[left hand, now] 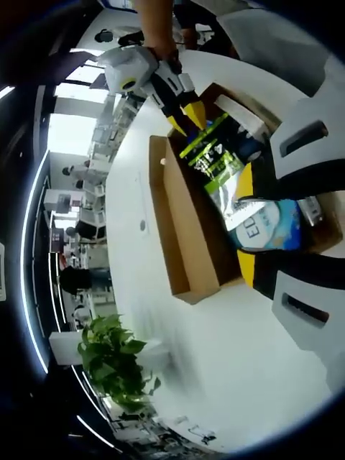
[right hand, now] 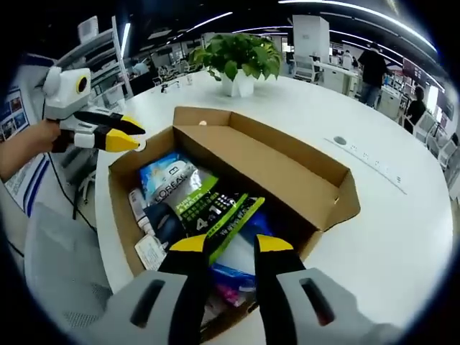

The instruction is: Operate the shoe box by opening the lid, removing the specified soft item, and placing it in the target area until the item is outside and the box remains undamaged.

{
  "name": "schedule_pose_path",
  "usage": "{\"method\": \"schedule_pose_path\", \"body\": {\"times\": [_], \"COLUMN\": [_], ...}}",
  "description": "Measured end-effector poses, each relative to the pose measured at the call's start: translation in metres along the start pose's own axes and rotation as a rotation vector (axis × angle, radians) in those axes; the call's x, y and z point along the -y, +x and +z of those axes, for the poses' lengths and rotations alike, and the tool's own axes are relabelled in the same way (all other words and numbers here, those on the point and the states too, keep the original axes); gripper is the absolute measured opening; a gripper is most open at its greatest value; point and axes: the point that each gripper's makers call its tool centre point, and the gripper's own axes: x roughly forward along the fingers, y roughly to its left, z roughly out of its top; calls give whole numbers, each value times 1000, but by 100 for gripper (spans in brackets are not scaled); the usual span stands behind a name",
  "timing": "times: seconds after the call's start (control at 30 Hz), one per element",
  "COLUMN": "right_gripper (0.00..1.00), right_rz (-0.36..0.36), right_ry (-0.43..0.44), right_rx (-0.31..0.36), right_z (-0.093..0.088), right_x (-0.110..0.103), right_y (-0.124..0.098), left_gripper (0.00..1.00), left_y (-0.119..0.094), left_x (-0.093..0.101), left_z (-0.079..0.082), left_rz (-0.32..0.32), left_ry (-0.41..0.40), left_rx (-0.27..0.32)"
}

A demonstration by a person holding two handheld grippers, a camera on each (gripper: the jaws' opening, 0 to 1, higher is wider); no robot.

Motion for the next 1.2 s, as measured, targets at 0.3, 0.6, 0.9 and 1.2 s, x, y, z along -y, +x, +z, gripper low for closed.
{"method": "schedule_pose_path", "body": {"times": [0.3,0.6,0.9,1.2], "right_gripper": [21,9,0,0], "right_rz": [-12,-9,-35,-84], "right_ry": [20,97,34,-80], "right_rx": [-65,-77,-90,-135], "right_z": [-6,-4,-5,-12], "right_x": [2,2,1,10], "right_y": [18,28,23,18], "left_gripper": [25,24,24,24], "left_y": [-4,-3,7,24], "left_x": [5,6,11,22], "left_z": [-10,-14,-21,-25], "left_rz": [-15,-20,-36,-75], "left_ry": [9,15,35,62], "left_rx": [-20,-33,-63,-110]}}
